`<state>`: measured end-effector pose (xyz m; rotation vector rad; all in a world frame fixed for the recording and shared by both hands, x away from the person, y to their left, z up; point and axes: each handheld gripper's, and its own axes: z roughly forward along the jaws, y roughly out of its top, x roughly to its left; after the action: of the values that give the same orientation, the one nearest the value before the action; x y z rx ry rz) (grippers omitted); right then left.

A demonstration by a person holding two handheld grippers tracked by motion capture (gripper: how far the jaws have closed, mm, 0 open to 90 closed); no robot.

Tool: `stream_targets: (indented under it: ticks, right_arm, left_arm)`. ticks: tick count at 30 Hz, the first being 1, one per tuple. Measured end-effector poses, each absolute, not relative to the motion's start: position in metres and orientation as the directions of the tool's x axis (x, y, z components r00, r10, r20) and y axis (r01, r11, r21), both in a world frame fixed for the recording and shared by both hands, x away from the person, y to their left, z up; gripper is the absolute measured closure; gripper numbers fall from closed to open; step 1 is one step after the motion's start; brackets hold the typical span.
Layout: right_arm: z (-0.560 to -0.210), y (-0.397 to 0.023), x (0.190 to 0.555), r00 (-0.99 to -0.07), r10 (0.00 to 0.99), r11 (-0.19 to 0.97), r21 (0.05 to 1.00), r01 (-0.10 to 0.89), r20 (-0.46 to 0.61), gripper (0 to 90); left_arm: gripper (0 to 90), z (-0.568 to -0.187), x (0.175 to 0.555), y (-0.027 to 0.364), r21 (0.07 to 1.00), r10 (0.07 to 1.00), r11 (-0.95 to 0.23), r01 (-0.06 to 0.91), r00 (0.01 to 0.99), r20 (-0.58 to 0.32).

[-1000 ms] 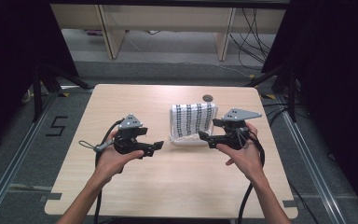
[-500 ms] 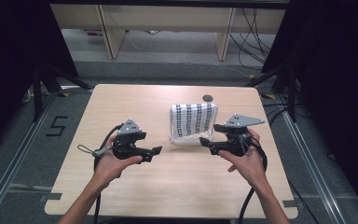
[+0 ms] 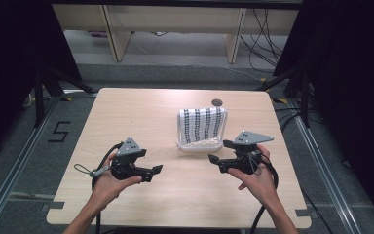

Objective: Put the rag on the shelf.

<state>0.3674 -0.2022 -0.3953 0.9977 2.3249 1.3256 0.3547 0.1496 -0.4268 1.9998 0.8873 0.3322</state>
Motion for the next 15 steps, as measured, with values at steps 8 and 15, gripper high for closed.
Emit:
stream_targets:
  ticks: [8,15]
  right_arm:
    - [-0.408,-0.198,0.360,-0.734,0.675,0.357,0.840,0.410,0.071,25.9]
    - [-0.418,-0.195,0.353,-0.746,0.661,0.374,0.830,0.414,0.074,25.9]
  left_arm:
    - [18.1,-0.444,0.347,0.153,0.813,0.700,-0.353,0.463,0.707,-0.099]
    - [18.1,-0.449,0.337,0.153,0.815,0.697,-0.357,0.457,0.711,-0.093]
